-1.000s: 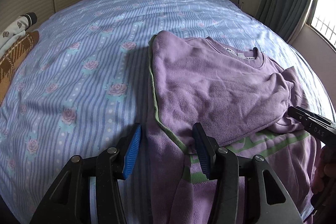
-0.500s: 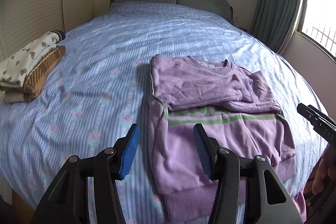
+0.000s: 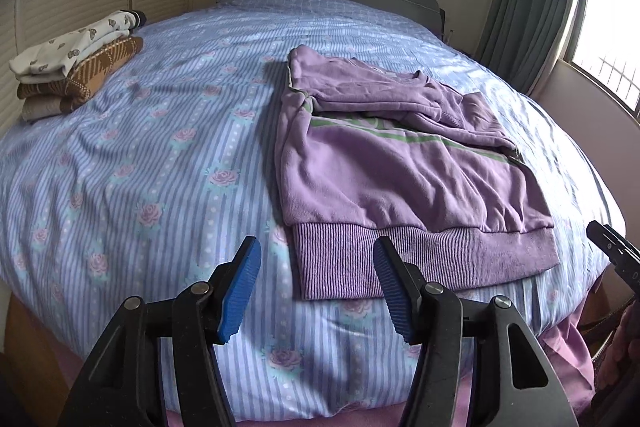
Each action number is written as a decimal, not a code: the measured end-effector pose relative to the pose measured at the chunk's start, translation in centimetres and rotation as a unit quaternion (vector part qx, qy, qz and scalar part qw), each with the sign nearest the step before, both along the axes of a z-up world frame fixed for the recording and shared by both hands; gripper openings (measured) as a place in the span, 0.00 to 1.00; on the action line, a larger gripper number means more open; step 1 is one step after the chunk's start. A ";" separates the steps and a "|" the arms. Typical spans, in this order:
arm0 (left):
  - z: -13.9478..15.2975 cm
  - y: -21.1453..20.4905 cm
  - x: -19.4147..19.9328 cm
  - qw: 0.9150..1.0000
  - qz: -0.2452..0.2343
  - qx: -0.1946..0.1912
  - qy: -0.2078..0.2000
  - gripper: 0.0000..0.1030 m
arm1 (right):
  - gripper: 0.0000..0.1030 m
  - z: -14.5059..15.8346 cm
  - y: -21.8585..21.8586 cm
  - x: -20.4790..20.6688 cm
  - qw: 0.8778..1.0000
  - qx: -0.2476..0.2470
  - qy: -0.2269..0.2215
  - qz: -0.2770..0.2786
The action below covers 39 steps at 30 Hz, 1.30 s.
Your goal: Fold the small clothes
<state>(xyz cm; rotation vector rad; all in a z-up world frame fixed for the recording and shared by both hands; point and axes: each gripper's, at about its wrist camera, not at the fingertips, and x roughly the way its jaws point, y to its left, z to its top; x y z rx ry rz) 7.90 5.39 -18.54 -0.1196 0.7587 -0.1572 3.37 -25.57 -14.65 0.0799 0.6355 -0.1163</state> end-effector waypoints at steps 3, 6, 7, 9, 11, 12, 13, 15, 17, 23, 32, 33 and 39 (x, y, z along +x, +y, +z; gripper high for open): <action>-0.5 -0.3 -0.4 1.000 -0.004 -0.002 -0.005 0.56 | 0.64 -0.9 -0.4 0.2 1.000 0.004 0.012 -0.004; -1.0 -0.5 -0.2 1.000 -0.004 0.004 -0.003 0.56 | 0.63 -2.0 -1.1 0.8 0.999 0.029 0.029 -0.004; -1.2 -0.5 -0.1 1.000 -0.002 0.005 -0.001 0.56 | 0.62 -2.4 -1.2 1.0 0.999 0.036 0.034 -0.003; -1.6 -0.4 0.2 1.000 0.000 0.006 0.006 0.56 | 0.59 -2.9 -1.5 1.5 0.998 0.044 0.041 -0.002; -2.0 -0.4 0.5 1.000 0.002 0.004 0.012 0.55 | 0.59 -3.3 -1.7 2.0 0.998 0.048 0.046 -0.001; -2.1 -0.4 0.6 1.000 0.003 0.003 0.013 0.55 | 0.59 -3.6 -1.7 2.2 0.998 0.050 0.049 0.000; -2.2 -0.4 0.7 1.000 0.003 0.003 0.015 0.55 | 0.58 -3.8 -1.8 2.4 0.997 0.053 0.053 0.001; -2.6 -0.5 1.0 1.000 0.003 0.002 0.022 0.55 | 0.58 -4.3 -1.9 3.0 0.996 0.058 0.063 0.005; -3.0 -0.6 1.2 1.000 0.004 0.003 0.029 0.52 | 0.58 -4.7 -2.0 3.4 0.996 0.060 0.068 0.007; -4.0 -0.5 1.9 0.999 0.005 -0.006 0.043 0.50 | 0.56 -6.0 -2.3 4.5 0.992 0.083 0.091 0.014; -4.7 -1.6 2.4 0.998 -0.012 -0.009 0.054 0.35 | 0.56 -7.4 -2.6 5.5 0.989 0.100 0.109 0.021; -4.7 -1.6 2.4 0.998 -0.013 -0.016 0.056 0.32 | 0.57 -7.6 -2.6 5.7 0.988 0.104 0.112 0.023; -4.7 -1.7 2.3 0.998 -0.015 -0.025 0.058 0.19 | 0.58 -7.8 -2.7 5.9 0.987 0.110 0.114 0.031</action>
